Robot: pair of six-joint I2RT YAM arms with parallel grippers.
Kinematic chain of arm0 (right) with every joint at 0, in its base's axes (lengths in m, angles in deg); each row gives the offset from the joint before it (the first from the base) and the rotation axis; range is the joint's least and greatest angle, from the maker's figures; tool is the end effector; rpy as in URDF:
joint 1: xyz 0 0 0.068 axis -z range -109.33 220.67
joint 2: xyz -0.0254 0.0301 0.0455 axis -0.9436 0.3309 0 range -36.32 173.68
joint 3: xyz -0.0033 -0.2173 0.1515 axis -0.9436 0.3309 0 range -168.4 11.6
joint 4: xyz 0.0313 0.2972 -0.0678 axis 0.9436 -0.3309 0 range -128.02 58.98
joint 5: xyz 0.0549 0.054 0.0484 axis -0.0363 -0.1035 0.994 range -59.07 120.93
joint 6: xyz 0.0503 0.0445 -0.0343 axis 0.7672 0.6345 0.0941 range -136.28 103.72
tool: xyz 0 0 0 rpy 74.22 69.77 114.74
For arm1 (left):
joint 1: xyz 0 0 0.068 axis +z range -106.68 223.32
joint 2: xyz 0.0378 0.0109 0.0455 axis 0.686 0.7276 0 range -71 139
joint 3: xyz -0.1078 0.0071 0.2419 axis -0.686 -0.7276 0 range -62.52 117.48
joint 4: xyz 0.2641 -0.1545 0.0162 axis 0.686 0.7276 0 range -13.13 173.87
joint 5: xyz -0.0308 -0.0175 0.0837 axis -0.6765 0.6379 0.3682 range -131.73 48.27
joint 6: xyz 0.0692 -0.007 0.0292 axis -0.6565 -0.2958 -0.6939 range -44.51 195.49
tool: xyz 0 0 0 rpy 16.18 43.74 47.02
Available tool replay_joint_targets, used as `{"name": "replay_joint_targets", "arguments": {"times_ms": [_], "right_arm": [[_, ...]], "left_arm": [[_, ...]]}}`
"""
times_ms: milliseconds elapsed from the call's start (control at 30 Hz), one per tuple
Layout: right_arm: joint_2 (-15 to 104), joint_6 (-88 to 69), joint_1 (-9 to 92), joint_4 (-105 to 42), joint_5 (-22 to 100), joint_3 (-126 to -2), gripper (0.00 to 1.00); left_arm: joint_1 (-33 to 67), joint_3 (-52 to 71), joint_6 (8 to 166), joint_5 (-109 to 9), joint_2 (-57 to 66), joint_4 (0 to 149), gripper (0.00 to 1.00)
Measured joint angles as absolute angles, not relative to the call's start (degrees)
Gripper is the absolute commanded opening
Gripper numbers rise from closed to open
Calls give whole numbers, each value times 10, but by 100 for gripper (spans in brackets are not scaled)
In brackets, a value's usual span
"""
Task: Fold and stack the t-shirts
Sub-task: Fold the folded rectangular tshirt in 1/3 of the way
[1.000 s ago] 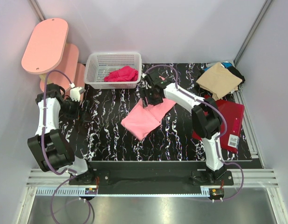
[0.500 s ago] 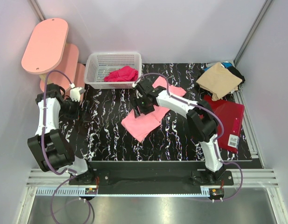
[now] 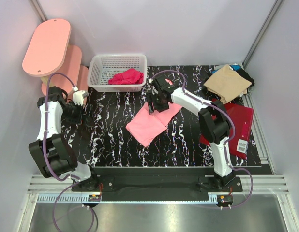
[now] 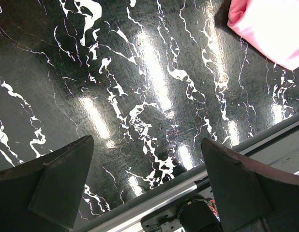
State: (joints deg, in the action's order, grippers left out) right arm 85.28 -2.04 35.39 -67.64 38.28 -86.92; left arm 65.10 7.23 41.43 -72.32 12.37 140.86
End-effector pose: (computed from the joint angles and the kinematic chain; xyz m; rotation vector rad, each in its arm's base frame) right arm 0.4164 0.3046 0.1536 -0.5347 2.6236 0.4596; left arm 0.3059 0.0874 0.2313 0.3627 2.6357 -0.5074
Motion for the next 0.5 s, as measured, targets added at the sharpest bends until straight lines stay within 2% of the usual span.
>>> {"name": "replay_joint_targets", "arguments": {"times_ms": [500], "right_arm": [[891,-3,361,-633,466,-839,64]], "left_arm": [[651,73,414,-719,124,1413,99]]}}
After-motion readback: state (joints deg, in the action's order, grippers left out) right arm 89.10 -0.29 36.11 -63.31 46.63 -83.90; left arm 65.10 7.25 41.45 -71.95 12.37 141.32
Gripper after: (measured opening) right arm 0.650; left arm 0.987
